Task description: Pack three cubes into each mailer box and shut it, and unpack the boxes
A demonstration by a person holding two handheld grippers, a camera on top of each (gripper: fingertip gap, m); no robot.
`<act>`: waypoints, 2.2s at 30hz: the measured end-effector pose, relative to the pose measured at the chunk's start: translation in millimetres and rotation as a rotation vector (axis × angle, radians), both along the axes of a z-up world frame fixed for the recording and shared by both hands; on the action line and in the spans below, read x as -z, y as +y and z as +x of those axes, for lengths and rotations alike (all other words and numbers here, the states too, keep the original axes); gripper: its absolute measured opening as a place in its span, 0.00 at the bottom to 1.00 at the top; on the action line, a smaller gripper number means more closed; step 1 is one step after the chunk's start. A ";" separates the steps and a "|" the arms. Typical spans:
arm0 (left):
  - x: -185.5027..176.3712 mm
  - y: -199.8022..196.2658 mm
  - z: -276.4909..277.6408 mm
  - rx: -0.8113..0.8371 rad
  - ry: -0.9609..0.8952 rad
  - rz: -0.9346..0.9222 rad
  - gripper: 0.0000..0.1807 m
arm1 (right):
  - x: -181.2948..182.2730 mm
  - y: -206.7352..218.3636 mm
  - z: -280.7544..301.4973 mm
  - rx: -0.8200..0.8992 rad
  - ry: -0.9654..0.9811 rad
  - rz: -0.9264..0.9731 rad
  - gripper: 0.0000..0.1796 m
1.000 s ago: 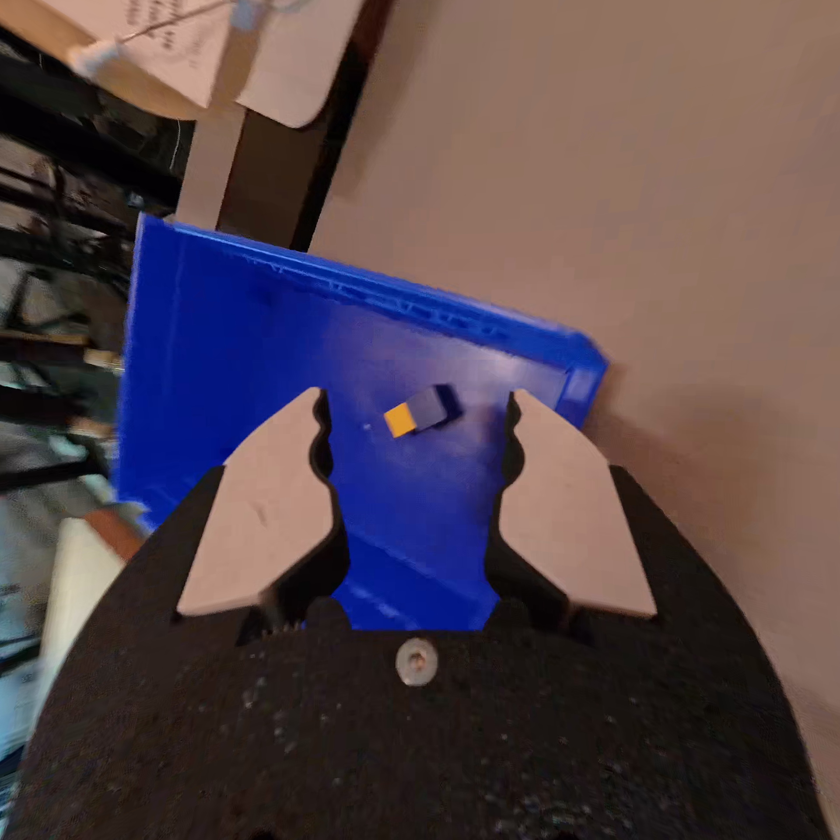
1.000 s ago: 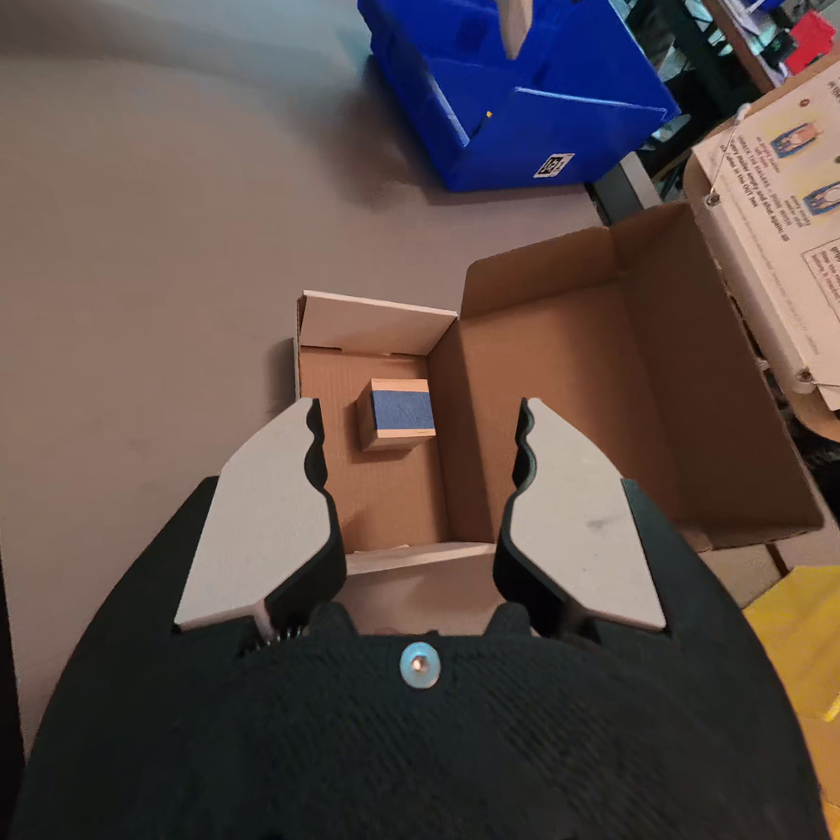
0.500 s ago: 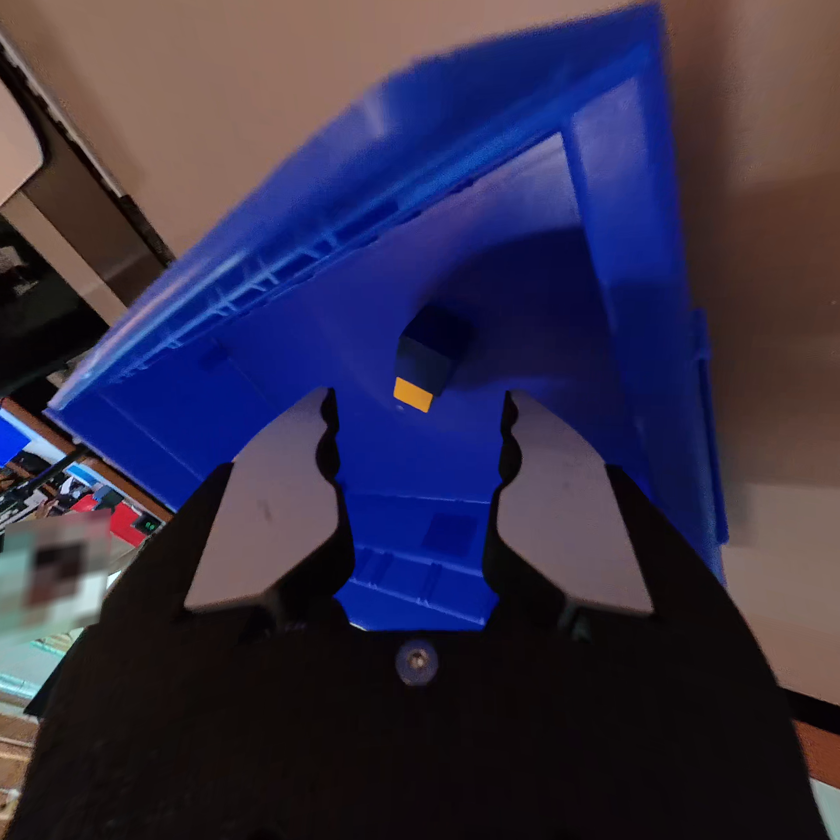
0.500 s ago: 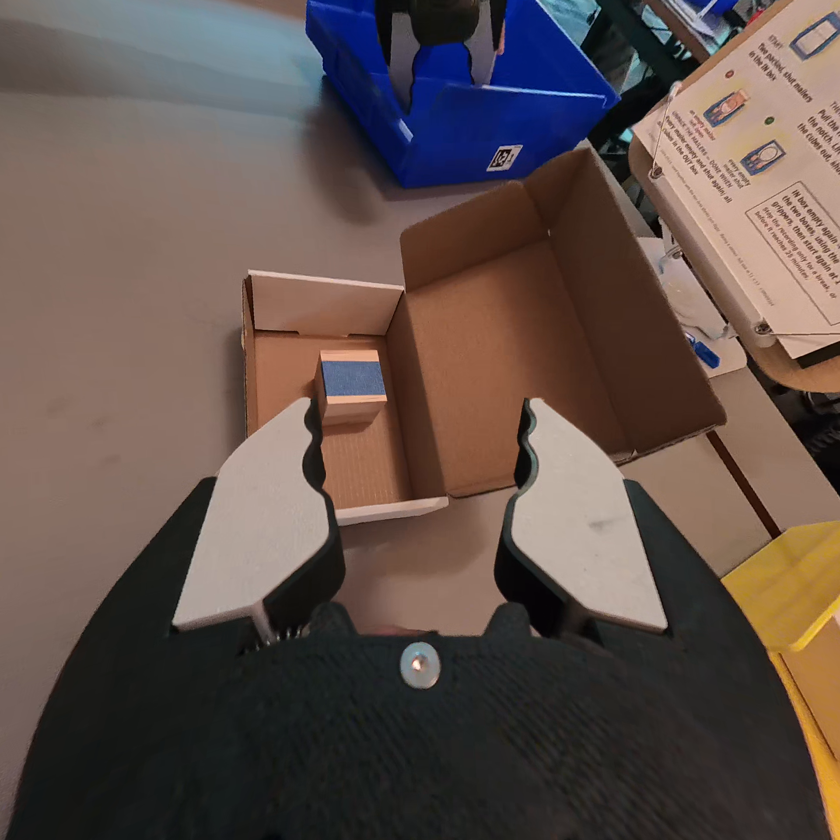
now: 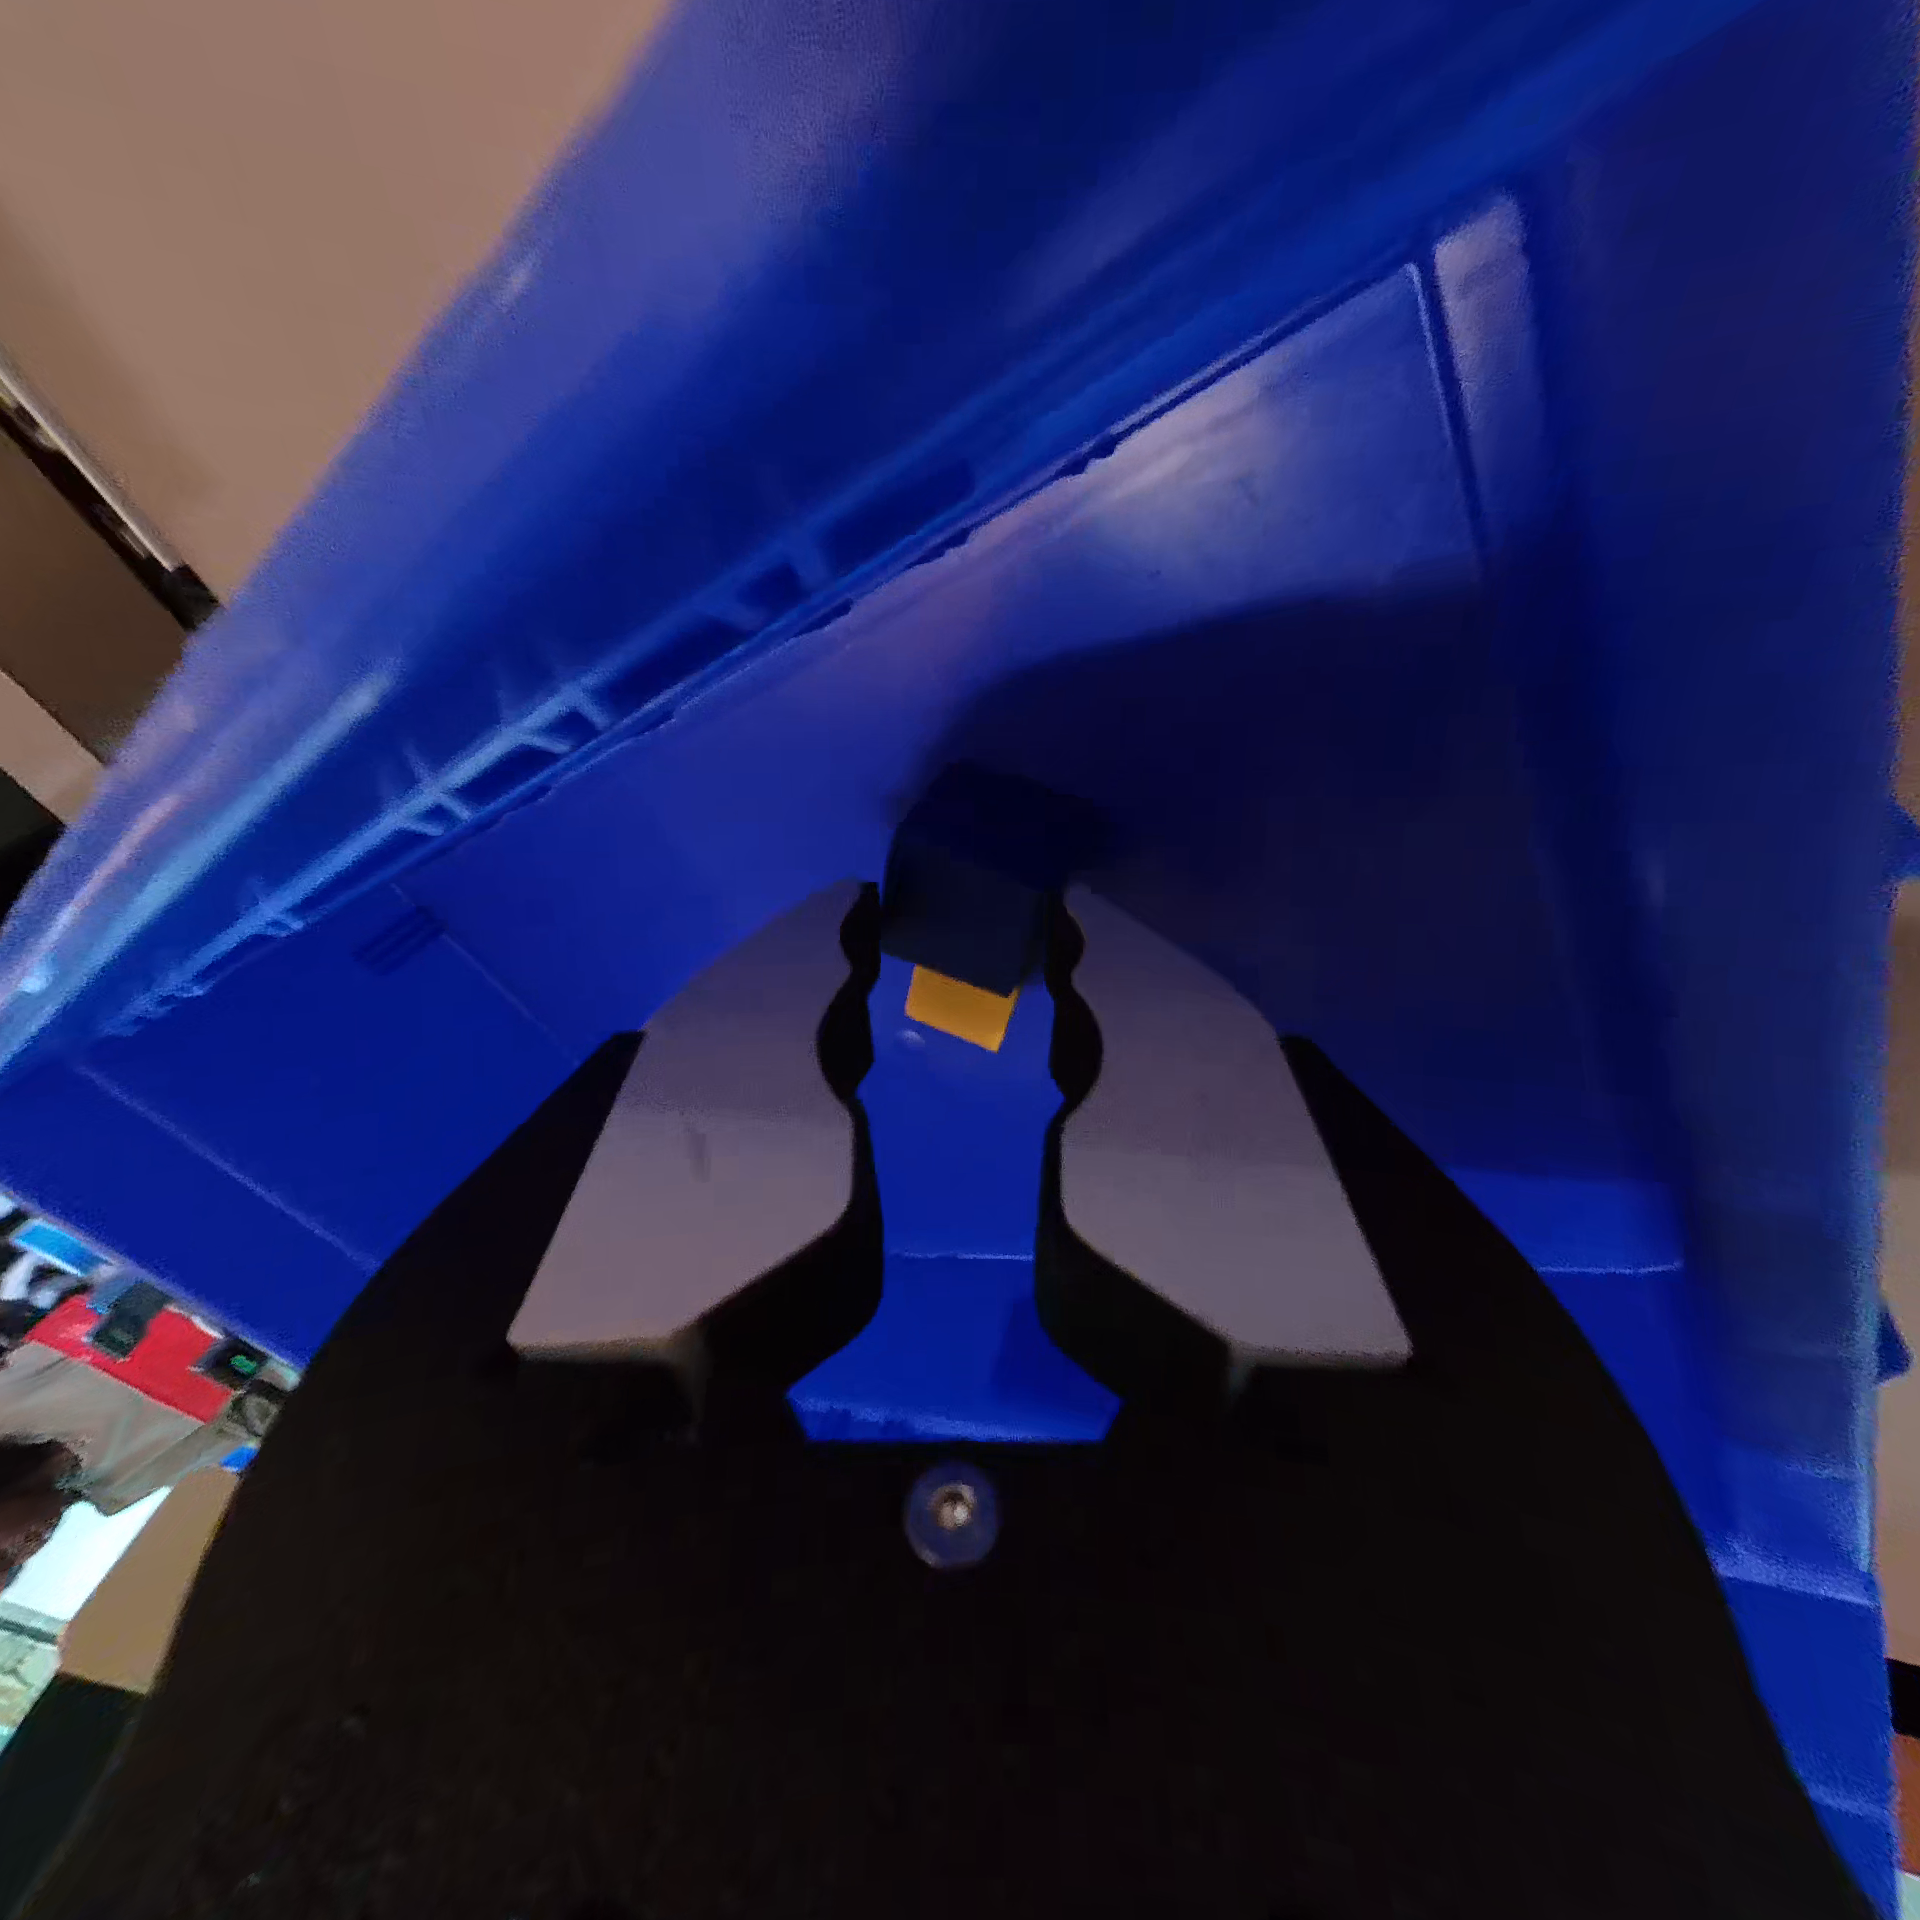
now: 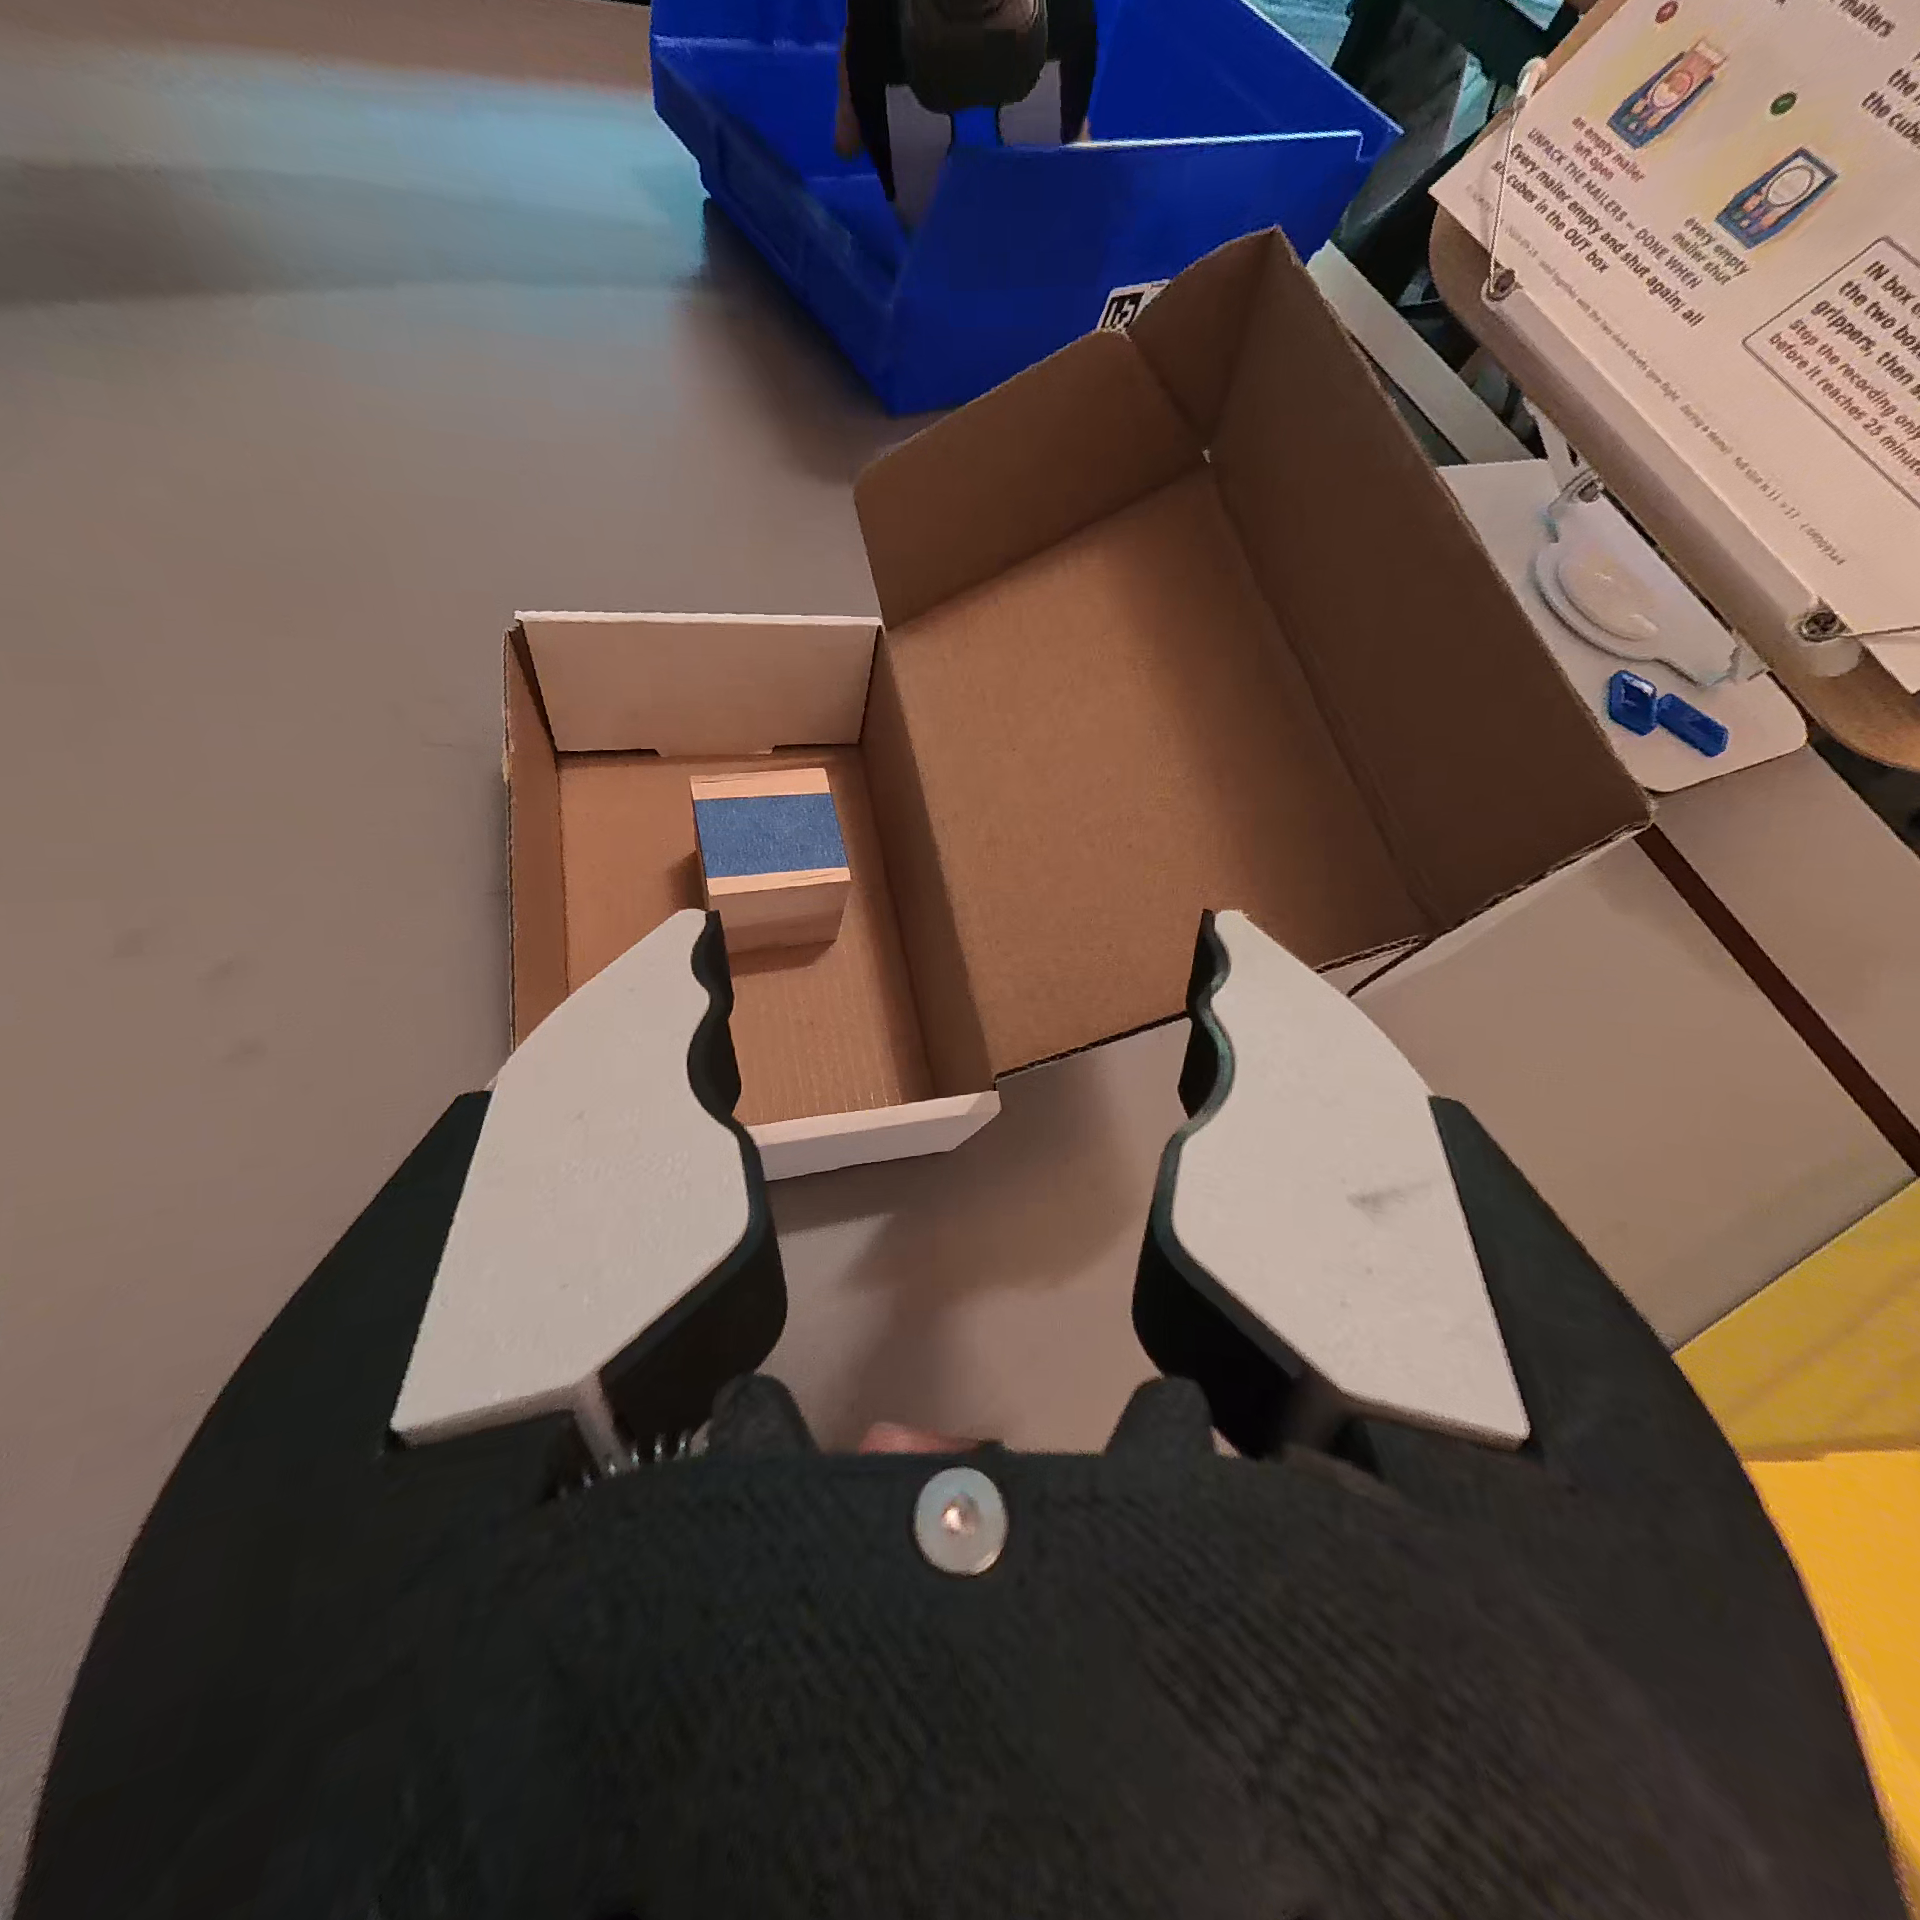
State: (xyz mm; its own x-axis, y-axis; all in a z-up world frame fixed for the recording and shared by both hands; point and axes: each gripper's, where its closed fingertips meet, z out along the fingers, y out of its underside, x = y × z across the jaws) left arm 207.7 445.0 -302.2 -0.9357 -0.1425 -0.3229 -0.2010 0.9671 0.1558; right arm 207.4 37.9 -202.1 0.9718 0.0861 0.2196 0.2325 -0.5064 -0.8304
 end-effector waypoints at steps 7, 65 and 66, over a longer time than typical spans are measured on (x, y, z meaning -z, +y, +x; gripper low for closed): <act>-34.6 -16.1 5.1 -0.239 -0.115 -0.208 0.16 | -13.1 0.6 -5.8 -0.012 -0.009 0.035 0.47; -137.4 -296.0 -68.2 -0.218 -0.930 -0.994 0.18 | 60.9 8.4 -38.6 0.018 -0.020 -0.388 0.17; -139.8 -292.1 -68.3 -0.239 -0.938 -1.017 0.18 | 60.5 8.9 -39.4 0.012 -0.024 -0.382 0.20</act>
State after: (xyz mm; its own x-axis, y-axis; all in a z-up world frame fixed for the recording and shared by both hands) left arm 139.4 152.9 -162.4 -0.3527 -0.8112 -0.4664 -0.0118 0.5023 -0.8646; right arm 168.0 46.7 -262.6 0.9682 0.1553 0.1959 0.2417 -0.7813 -0.5754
